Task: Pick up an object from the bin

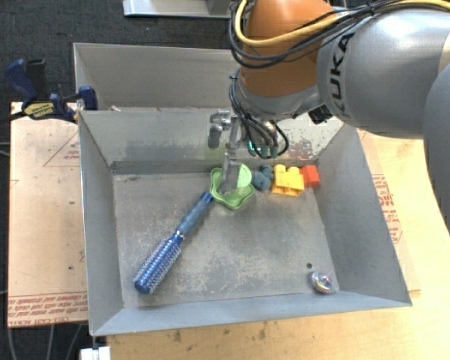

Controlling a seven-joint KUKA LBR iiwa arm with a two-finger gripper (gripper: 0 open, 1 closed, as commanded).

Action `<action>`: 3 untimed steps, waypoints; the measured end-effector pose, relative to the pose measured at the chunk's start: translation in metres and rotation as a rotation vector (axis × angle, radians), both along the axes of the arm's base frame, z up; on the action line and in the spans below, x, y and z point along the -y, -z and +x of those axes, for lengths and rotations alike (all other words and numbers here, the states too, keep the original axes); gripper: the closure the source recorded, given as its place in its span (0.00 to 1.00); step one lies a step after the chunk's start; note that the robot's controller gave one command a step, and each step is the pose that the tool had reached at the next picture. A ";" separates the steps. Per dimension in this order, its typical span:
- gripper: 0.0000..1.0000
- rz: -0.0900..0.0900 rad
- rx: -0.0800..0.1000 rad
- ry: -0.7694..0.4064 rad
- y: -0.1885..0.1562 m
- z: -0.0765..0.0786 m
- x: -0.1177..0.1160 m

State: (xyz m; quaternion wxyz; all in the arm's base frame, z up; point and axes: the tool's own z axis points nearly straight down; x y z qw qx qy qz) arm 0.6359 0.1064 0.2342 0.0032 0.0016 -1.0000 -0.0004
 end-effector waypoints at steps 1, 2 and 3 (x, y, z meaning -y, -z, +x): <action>0.00 0.001 -0.001 -0.225 0.153 -0.074 -0.039; 1.00 0.001 0.006 -0.222 0.149 -0.071 -0.038; 1.00 0.002 0.015 -0.236 0.014 -0.092 -0.038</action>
Offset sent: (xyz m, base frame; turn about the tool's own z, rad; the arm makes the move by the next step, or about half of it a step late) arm -0.0711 0.0378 -0.1482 -0.2236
